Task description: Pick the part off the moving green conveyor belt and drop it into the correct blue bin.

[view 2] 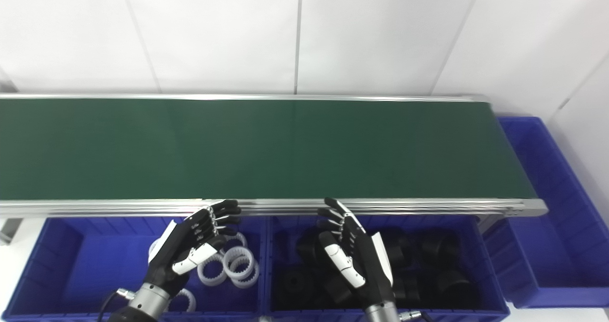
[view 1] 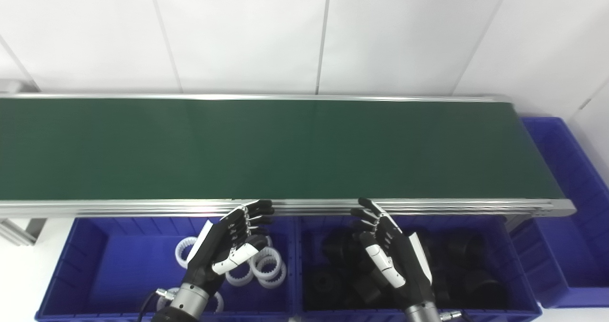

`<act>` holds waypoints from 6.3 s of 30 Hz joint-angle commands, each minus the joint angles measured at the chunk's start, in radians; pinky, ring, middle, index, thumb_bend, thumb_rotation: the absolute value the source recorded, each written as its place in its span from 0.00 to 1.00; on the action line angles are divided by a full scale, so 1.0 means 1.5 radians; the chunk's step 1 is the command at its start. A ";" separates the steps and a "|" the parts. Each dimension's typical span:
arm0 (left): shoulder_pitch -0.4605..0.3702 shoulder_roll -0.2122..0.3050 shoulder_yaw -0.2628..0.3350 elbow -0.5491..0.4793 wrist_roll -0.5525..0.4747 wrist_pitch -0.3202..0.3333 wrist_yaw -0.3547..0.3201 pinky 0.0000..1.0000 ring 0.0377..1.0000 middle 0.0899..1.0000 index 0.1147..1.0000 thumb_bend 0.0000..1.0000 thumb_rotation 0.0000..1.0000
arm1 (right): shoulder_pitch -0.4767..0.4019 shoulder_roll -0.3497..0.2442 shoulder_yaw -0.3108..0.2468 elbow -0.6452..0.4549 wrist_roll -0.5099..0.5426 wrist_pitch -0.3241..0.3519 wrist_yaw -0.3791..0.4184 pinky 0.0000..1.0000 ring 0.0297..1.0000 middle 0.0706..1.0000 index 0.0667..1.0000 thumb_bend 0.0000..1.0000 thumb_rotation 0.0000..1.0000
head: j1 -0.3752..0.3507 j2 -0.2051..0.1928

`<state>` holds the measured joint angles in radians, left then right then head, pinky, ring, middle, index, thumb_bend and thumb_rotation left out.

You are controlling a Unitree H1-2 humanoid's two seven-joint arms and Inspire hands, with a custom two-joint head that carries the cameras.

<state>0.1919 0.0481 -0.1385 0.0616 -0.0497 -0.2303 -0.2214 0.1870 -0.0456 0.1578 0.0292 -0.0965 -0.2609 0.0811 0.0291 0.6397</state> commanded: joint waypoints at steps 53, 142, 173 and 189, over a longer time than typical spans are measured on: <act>-0.006 -0.008 -0.004 -0.005 0.012 -0.035 0.019 0.68 0.74 0.77 0.75 0.88 0.57 | -0.002 -0.003 -0.007 -0.018 0.011 -0.006 0.010 0.66 0.74 0.79 0.87 0.55 0.75 | 0.018 -0.022; -0.427 0.295 -0.049 0.022 0.495 0.219 -0.018 0.76 0.85 0.88 0.81 0.89 0.18 | -0.080 0.000 -0.024 0.150 0.032 -0.106 0.011 0.70 0.77 0.82 0.93 0.19 0.81 | 0.240 -0.199; -0.452 0.349 -0.105 0.110 0.498 0.237 -0.120 0.85 0.86 0.86 0.77 0.96 0.15 | -0.069 0.008 -0.017 0.134 0.038 -0.105 0.012 0.67 0.77 0.82 0.93 0.24 0.81 | 0.226 -0.194; -0.448 0.354 -0.125 0.106 0.520 0.243 -0.137 0.87 0.86 0.86 0.80 0.95 0.13 | -0.070 0.006 -0.018 0.139 0.045 -0.107 0.017 0.69 0.78 0.83 0.93 0.25 0.80 | 0.222 -0.191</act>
<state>-0.4536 0.5406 -0.3306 0.2497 0.7146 0.1373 -0.4410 0.0913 -0.0427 0.1295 0.2644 -0.0347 -0.3784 0.1038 0.3621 0.3528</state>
